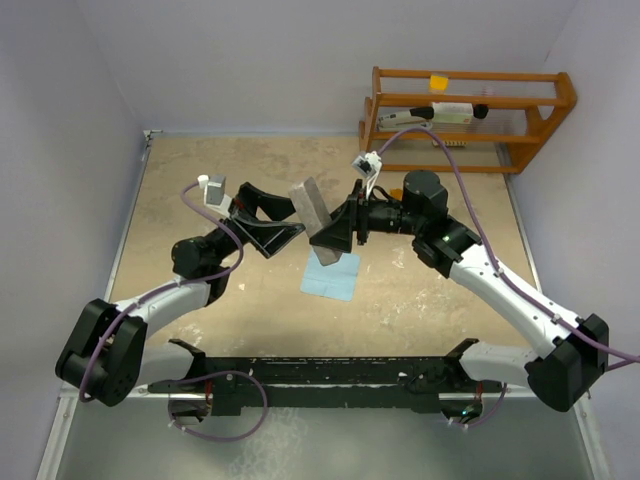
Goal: Organize the sunglasses
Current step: Open the sunglasses case.
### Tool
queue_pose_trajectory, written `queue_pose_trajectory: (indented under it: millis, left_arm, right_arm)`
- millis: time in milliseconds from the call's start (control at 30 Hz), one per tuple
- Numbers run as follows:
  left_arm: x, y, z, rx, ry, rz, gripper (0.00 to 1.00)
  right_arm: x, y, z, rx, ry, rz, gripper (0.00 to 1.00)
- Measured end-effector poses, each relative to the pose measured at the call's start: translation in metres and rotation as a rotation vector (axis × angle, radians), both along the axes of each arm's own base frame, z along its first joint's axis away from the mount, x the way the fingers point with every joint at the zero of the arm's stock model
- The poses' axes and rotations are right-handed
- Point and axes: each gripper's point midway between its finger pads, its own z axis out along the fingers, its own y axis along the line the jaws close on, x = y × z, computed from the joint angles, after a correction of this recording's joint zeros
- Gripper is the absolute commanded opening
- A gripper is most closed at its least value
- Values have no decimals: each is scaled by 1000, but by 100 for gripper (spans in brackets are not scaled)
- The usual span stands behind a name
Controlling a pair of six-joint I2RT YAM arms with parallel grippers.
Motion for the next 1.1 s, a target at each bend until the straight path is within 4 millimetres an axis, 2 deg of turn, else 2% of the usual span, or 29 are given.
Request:
queue_pose_trajectory:
  millis: [633,800,1100]
  left_arm:
    - [6,0,-5,9,10,11,91]
    - [8,-1,-10,37,22,25,91]
    - [7,-1,-10,61,12,43,91]
  right_arm:
    - [0,7,-7,-25,7,-27,0]
    - [-12,6,-5,-36,-9,-10,0]
    - [-14,3,-5,-48,-23,-16,0]
